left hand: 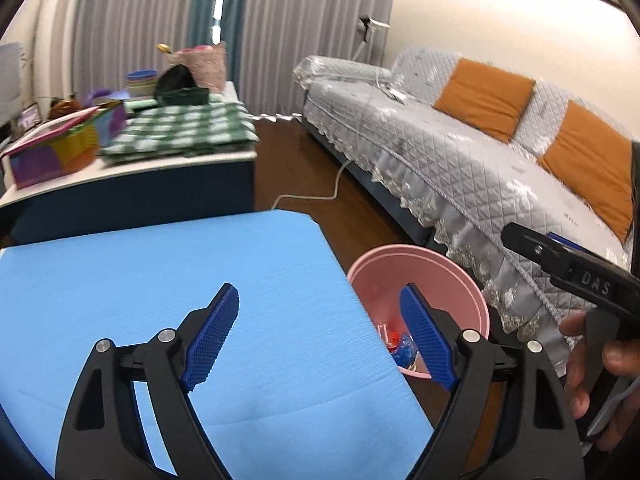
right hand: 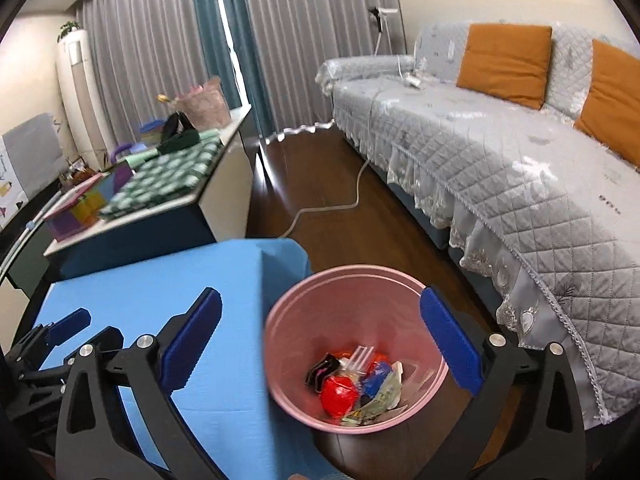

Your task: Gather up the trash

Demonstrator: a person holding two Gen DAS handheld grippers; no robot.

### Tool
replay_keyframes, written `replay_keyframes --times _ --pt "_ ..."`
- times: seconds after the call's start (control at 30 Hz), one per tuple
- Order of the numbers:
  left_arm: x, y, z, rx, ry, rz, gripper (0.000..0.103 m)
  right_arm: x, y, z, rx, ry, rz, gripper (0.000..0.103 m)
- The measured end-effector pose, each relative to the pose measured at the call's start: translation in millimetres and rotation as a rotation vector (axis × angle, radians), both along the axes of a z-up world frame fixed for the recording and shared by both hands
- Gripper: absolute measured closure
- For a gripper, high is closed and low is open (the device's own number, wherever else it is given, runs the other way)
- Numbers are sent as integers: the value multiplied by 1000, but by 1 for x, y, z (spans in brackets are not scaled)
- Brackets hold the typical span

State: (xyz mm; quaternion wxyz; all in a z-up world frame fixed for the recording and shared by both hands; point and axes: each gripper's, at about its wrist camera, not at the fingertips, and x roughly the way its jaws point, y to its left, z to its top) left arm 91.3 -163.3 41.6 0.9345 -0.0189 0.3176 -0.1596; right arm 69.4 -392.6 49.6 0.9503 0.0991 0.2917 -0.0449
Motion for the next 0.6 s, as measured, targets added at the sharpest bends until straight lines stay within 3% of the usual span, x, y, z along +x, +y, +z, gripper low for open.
replay_keyframes --times 0.3,0.37,0.6 --pt "-46 47 29 53 -61 96 22 -49 45 31 -32 -68 16 5" --pt "-59 57 29 81 -63 132 22 -60 54 32 -44 -68 23 5" --pt "-91 88 19 37 -16 200 22 -88 80 13 -106 -38 63 5"
